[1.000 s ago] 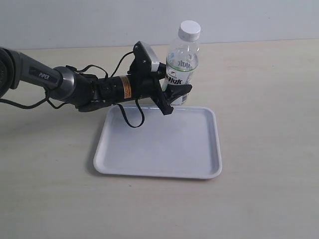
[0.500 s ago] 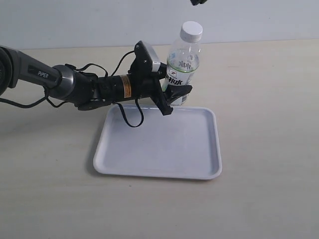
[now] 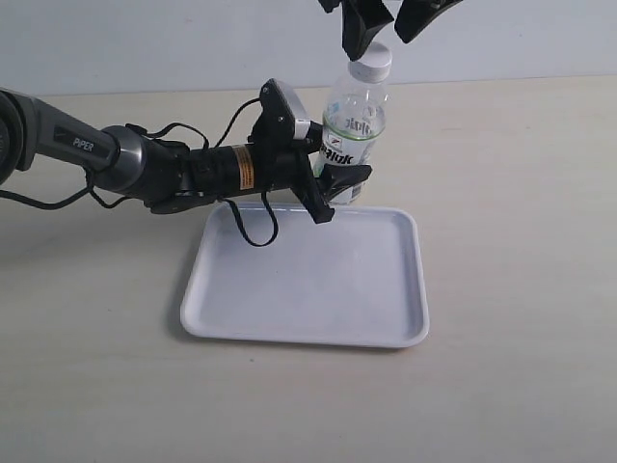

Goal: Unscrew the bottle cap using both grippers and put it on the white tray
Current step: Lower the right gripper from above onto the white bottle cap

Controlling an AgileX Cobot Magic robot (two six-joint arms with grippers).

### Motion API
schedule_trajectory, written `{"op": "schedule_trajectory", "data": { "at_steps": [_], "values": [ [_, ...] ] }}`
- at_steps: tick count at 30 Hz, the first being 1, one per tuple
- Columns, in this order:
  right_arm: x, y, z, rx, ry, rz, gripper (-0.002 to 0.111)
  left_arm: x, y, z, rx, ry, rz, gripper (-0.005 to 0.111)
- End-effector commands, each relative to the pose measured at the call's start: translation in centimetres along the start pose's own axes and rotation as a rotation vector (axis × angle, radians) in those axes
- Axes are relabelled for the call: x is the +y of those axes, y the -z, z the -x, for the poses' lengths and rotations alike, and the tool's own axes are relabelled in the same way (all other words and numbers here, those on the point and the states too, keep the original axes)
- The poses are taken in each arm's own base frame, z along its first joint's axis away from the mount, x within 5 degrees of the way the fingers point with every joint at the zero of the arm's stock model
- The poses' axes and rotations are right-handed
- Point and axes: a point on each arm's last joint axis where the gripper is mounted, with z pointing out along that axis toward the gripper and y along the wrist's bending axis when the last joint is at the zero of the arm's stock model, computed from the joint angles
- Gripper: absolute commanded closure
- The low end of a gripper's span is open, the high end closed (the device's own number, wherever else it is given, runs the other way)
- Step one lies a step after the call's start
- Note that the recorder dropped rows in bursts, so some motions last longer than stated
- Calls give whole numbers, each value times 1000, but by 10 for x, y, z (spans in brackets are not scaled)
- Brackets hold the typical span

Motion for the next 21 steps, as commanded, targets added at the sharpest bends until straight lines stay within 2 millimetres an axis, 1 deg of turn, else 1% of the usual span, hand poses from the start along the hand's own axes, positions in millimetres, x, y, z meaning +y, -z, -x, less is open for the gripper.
{"op": "schedule_trajectory", "data": {
  "at_steps": [1,12,21],
  "values": [
    [-1,4,2,-15,21,-18,47,4,1,13,-44,-6,12,107],
    [1,2,2,-12,14,5,47,4,1,13,-44,-6,12,107],
    [0,-18,2,31,13,4,47,4,1,13,-47,-2,18,107]
  ]
}}
